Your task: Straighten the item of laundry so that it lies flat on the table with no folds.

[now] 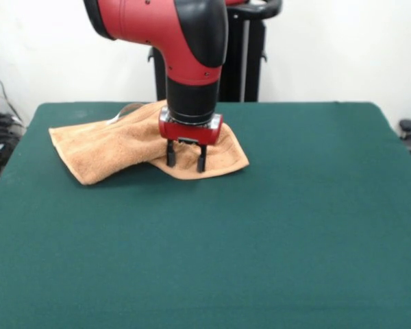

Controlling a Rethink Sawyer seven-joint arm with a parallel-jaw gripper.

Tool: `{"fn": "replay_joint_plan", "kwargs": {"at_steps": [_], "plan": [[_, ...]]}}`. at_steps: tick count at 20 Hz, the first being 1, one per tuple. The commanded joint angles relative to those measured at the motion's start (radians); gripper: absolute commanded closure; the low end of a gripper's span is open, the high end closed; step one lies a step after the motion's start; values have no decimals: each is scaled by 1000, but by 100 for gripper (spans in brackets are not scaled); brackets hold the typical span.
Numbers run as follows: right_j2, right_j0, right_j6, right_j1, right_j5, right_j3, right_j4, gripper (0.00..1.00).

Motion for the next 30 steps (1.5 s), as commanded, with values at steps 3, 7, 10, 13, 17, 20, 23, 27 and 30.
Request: {"fn": "replay_joint_plan", "kwargs": {"at_steps": [3, 7, 10, 13, 17, 20, 23, 27, 30], "plan": [[65, -8, 65, 53, 8, -56, -39, 0], [69, -12, 58, 51, 18, -67, -38, 0], [66, -11, 59, 59, 18, -73, -36, 0], [65, -12, 52, 63, 41, -75, -35, 0], [59, -8, 58, 63, 49, -81, -31, 100], [62, -9, 58, 61, 22, -81, -40, 100], [60, -12, 63, 66, 20, -80, -38, 100], [64, -16, 61, 68, 14, -76, -42, 100], [81, -21, 53, 63, 13, -71, -45, 100]]}}
